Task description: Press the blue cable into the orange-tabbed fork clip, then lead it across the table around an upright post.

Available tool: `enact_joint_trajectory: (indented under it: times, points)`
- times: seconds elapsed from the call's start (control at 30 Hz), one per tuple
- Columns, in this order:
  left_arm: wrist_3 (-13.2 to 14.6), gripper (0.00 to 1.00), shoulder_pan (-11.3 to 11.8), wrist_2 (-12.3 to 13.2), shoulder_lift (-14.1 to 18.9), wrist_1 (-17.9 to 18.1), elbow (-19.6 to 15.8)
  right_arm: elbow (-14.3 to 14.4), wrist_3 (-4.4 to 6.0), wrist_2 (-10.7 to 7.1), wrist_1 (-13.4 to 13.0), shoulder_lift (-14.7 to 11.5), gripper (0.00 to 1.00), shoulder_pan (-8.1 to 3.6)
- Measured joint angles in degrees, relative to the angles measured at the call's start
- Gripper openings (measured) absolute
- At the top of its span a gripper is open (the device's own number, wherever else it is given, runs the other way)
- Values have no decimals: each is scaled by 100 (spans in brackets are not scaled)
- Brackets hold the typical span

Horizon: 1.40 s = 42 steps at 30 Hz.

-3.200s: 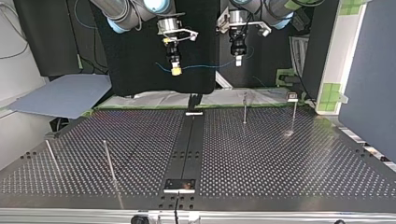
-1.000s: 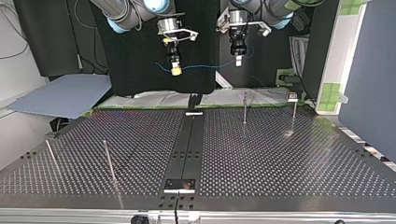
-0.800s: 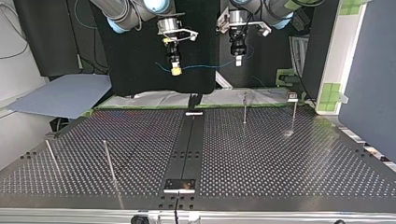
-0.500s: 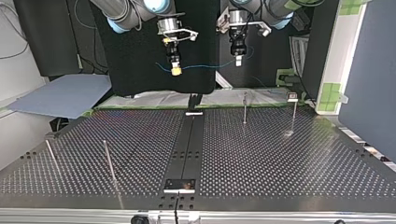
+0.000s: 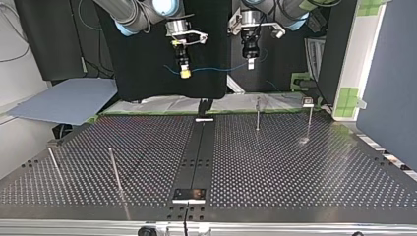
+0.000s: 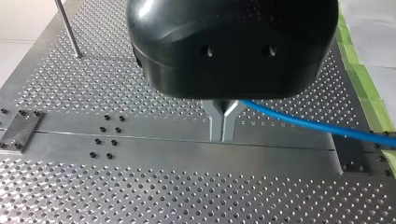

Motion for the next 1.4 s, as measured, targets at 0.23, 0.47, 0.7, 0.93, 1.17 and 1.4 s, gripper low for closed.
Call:
enact_joint_trajectory:
  times: [0.23,0.47,0.7,0.93,1.17,1.4]
  points:
    - [0,0,-1,0,0,0,0,-3,-2,-1,5,320,2,-2]
    - [60,0,-8,-70,-118,119,-14,-3,-1,0,5,447,2,-2]
    - [78,0,-10,-95,-450,372,-17,-2,-2,0,5,454,2,-2]
    - [79,0,-10,-97,-810,403,-17,-2,-1,0,5,454,2,-2]
    - [79,0,-10,-97,-1146,404,-17,-3,-1,0,6,454,2,-2]
    - [-95,0,-78,-194,-1406,577,-12,-66,175,17,182,279,2,-172]
